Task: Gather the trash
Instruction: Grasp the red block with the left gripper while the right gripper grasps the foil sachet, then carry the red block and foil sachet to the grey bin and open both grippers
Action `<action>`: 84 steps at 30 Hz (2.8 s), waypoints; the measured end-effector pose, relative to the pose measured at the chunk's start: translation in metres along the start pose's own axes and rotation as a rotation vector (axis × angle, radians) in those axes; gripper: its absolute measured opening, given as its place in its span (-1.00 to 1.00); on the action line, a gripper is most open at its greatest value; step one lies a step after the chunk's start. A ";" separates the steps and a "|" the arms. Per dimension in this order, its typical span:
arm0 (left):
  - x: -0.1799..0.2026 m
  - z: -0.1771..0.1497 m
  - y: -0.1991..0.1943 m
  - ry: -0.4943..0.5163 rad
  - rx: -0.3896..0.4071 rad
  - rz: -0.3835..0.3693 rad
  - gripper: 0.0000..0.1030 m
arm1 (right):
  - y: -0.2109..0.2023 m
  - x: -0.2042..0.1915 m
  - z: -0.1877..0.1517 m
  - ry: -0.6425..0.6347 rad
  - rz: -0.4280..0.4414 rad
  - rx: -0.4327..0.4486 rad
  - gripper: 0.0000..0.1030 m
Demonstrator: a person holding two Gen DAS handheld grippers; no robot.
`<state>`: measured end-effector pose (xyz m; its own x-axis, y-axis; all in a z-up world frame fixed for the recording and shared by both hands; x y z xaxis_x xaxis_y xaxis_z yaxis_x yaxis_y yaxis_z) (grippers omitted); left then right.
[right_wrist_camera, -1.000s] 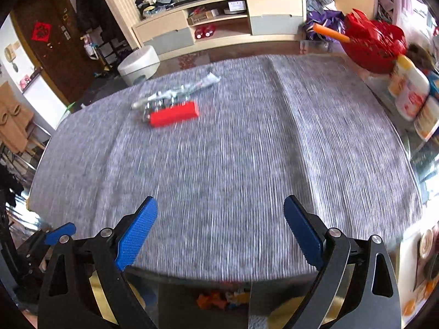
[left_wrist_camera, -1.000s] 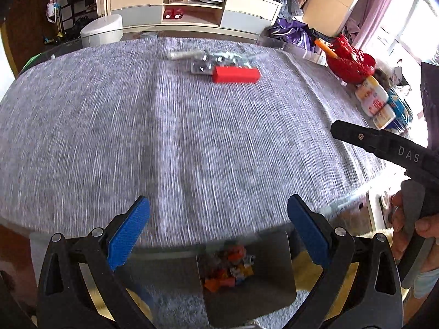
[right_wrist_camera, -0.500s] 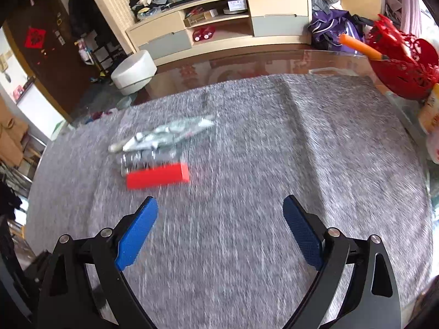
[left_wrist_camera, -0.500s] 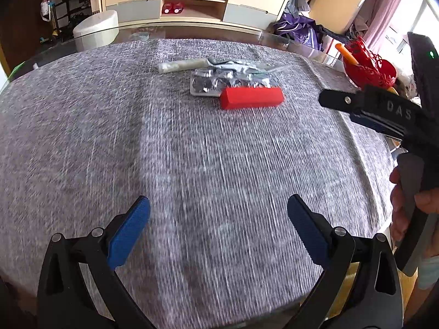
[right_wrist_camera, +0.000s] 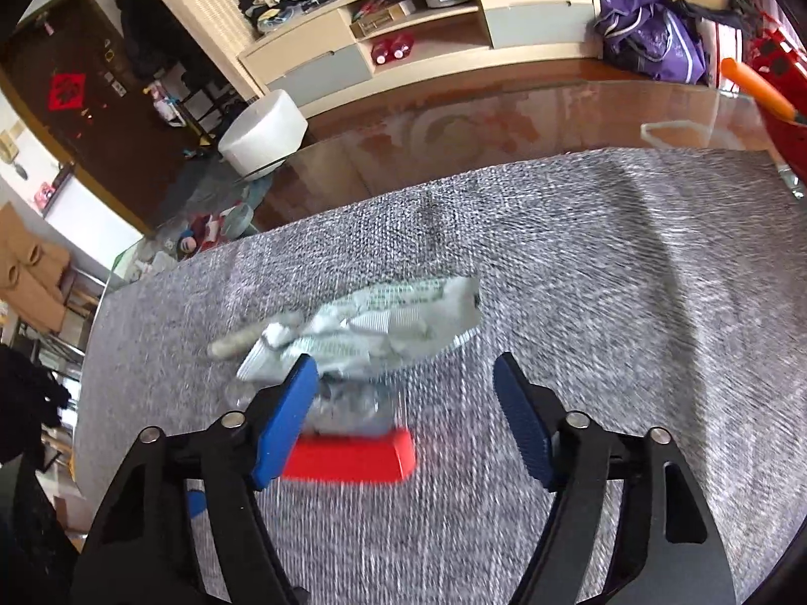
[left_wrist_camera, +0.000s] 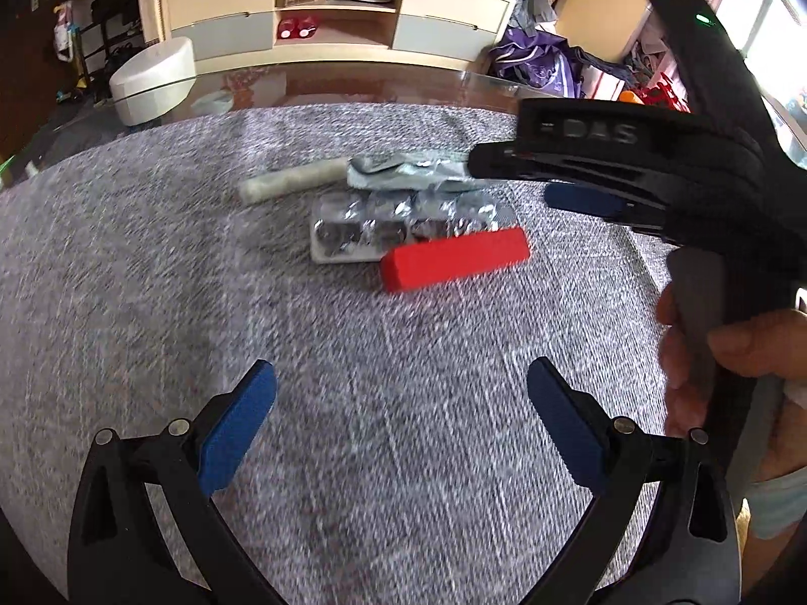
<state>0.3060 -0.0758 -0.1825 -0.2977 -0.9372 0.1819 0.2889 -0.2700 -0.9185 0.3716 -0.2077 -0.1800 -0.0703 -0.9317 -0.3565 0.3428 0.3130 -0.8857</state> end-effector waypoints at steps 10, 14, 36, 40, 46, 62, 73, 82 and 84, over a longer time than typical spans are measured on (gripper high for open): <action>0.006 0.034 0.022 0.057 0.006 -0.029 0.83 | 0.017 0.002 0.024 -0.043 -0.019 -0.014 -0.55; 0.006 0.039 0.028 0.084 0.006 -0.038 0.81 | 0.011 0.010 0.028 -0.047 -0.043 0.021 -0.69; 0.049 0.019 0.031 0.189 -0.010 0.005 -0.24 | -0.035 0.044 0.018 -0.030 -0.087 0.096 -0.84; 0.051 0.004 0.027 0.188 -0.024 -0.035 -0.54 | -0.054 0.046 0.008 -0.031 -0.094 0.125 -0.89; 0.055 -0.023 0.009 0.186 -0.020 -0.064 -0.64 | -0.082 0.043 -0.007 -0.051 -0.107 0.146 -0.90; 0.065 -0.109 -0.083 0.154 0.068 -0.041 -0.64 | -0.171 0.030 -0.107 -0.066 -0.091 0.202 -0.90; 0.064 -0.193 -0.122 0.119 0.071 -0.025 -0.64 | -0.198 0.021 -0.208 -0.111 -0.082 0.171 -0.90; 0.054 -0.255 -0.113 0.076 0.016 -0.021 -0.64 | -0.170 0.023 -0.282 -0.113 -0.072 0.080 -0.90; 0.052 -0.266 -0.105 0.068 -0.005 -0.022 -0.64 | -0.160 0.024 -0.296 -0.111 -0.071 0.052 -0.90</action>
<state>0.0181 -0.0377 -0.1697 -0.3647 -0.9140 0.1779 0.2775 -0.2891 -0.9162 0.0382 -0.2255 -0.1352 0.0067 -0.9667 -0.2558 0.3892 0.2381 -0.8898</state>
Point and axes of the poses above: each gripper's, at about its wrist camera, not at the fingertips, and y roughly the way its jaws point, x to its right, z to its top, the point moved 1 cm from there along y, roughly the way its jaws point, and after that the axes turned 9 degrees about -x, right-handed, at the moved point
